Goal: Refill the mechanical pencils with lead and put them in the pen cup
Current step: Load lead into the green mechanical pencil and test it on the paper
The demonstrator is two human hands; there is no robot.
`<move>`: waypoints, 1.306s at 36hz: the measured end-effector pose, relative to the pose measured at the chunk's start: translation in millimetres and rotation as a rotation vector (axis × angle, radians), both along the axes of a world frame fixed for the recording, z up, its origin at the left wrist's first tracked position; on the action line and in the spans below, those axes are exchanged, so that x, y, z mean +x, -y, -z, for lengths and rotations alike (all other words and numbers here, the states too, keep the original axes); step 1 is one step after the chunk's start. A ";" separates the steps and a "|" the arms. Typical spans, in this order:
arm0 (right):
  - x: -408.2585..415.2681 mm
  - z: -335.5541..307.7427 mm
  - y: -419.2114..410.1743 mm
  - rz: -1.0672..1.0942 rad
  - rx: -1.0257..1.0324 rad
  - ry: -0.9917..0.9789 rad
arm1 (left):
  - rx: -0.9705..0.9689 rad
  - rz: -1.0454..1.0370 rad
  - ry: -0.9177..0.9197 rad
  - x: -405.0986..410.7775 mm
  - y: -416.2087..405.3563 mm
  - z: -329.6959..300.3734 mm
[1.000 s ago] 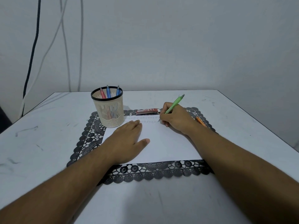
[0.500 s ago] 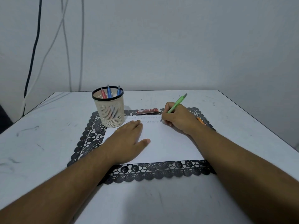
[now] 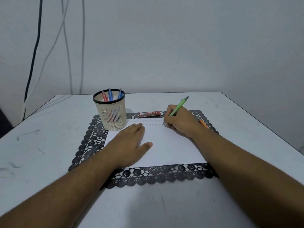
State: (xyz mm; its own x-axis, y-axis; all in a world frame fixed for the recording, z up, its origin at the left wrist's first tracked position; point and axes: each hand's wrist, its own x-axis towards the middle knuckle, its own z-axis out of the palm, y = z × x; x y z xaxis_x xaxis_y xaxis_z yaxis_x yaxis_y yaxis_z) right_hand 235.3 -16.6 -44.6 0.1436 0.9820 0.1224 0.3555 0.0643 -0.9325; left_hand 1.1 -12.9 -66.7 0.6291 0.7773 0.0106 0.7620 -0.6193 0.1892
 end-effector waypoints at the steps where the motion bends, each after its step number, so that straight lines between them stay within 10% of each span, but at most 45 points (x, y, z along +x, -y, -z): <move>1: -0.5 0.2 -0.2 0.004 0.005 0.011 | 0.002 0.000 -0.003 0.3 -0.1 0.0; 47: 0.4 0.6 0.4 0.032 0.009 0.020 | -0.001 -0.003 -0.005 0.1 -0.8 0.3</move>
State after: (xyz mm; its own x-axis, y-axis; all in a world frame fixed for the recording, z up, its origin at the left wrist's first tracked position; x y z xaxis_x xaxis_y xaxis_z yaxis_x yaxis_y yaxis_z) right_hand 235.6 -17.0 -45.2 0.1724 0.9759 0.1340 0.3763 0.0605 -0.9245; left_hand 1.1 -12.1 -67.0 0.6267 0.7792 0.0067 0.7648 -0.6167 0.1866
